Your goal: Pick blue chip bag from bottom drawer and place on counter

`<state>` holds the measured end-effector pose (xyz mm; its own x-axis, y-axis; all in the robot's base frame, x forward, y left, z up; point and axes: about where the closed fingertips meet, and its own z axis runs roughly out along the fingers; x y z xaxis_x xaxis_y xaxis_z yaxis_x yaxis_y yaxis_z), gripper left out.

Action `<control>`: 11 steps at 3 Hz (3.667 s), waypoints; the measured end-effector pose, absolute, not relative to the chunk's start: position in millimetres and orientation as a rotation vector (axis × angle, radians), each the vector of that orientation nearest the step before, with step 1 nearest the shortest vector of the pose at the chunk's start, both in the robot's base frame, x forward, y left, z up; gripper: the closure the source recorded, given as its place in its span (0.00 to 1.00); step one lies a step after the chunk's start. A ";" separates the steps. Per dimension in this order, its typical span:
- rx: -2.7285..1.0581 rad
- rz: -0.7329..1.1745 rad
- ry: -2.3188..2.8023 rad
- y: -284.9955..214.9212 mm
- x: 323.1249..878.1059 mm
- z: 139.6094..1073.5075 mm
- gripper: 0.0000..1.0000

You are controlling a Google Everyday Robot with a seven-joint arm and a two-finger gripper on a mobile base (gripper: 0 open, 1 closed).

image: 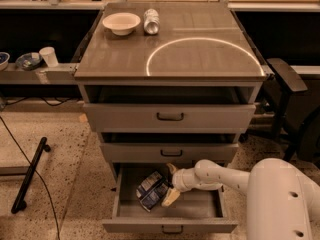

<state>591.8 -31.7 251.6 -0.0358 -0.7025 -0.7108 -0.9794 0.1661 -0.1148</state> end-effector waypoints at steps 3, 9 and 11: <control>-1.564 0.582 1.796 -46.3 606.4 185.4 0.00; -1.544 0.512 1.870 -78.7 616.7 142.5 0.42; -1.576 0.536 1.887 -73.0 628.2 131.8 0.69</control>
Offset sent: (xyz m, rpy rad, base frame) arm 0.0192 -0.0231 -0.0703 0.0616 0.0093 -0.0268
